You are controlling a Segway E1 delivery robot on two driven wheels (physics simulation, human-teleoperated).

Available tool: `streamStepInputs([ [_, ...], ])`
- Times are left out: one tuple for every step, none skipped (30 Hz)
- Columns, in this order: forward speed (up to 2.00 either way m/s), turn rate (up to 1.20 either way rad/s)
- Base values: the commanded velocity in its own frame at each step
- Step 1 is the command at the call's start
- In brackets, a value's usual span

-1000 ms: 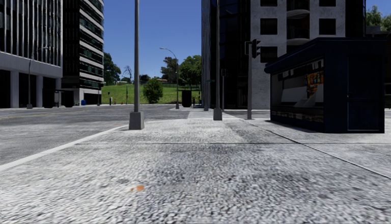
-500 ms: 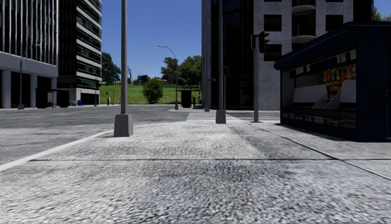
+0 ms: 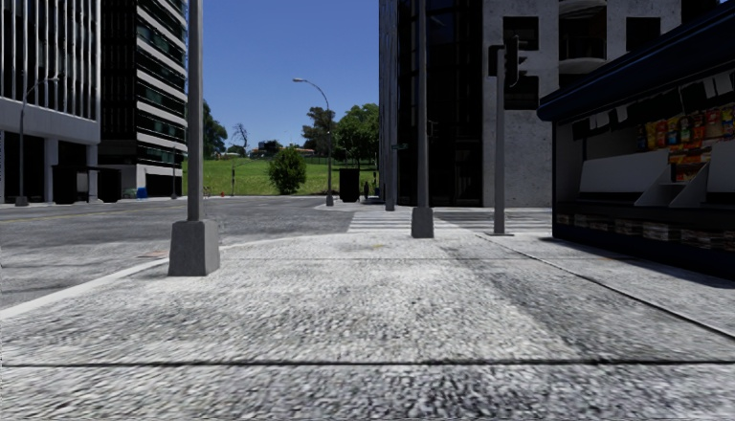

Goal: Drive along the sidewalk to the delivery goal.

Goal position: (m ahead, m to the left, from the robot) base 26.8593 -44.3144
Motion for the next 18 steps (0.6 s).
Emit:
streamStepInputs([
  [2.00, 0.00],
  [2.00, 0.00],
  [2.00, 0.00],
  [2.00, 0.00],
  [2.00, 0.00],
  [2.00, 0.00],
  [2.00, 0.00],
  [2.00, 0.00],
  [2.00, 0.00],
  [2.00, 0.00],
  [2.00, 0.00],
  [2.00, 0.00],
  [2.00, 0.00],
  [2.00, 0.00],
  [2.00, 0.00],
  [2.00, 0.00],
  [2.00, 0.00],
  [2.00, 0.00],
])
